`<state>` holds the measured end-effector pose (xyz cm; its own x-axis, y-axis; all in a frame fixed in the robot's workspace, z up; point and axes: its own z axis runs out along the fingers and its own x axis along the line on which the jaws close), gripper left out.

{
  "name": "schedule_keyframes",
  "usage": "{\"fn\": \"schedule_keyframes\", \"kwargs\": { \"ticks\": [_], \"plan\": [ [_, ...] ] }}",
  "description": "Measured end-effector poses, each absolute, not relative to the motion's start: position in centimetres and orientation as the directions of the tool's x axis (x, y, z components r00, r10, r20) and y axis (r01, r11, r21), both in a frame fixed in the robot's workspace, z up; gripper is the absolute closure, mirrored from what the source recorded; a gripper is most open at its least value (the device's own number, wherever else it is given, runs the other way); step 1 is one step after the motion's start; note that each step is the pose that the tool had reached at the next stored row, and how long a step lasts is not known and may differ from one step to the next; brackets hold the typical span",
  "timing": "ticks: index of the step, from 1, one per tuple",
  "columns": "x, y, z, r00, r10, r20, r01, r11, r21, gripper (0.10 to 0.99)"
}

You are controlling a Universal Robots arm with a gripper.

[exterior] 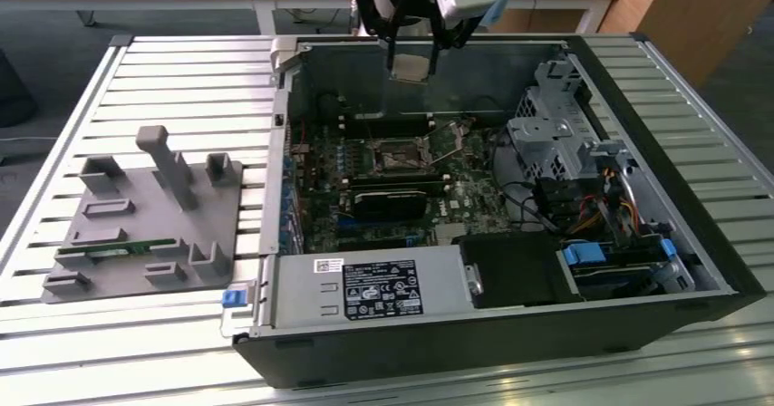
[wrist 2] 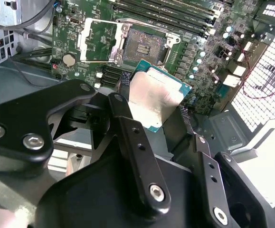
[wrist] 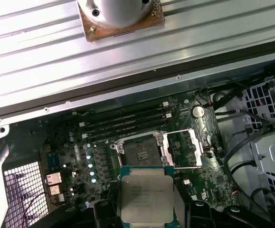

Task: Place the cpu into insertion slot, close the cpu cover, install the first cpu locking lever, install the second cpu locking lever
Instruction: 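Place the cpu into insertion slot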

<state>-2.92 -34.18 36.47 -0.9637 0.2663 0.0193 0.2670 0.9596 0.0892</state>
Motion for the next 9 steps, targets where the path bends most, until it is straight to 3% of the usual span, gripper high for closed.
{"fn": "schedule_keyframes", "kwargs": {
  "ticks": [9],
  "plan": [
    [-2.92,-34.18,36.47,-0.956,0.292,0.019,0.293,0.952,0.089,0.553]
  ]
}}
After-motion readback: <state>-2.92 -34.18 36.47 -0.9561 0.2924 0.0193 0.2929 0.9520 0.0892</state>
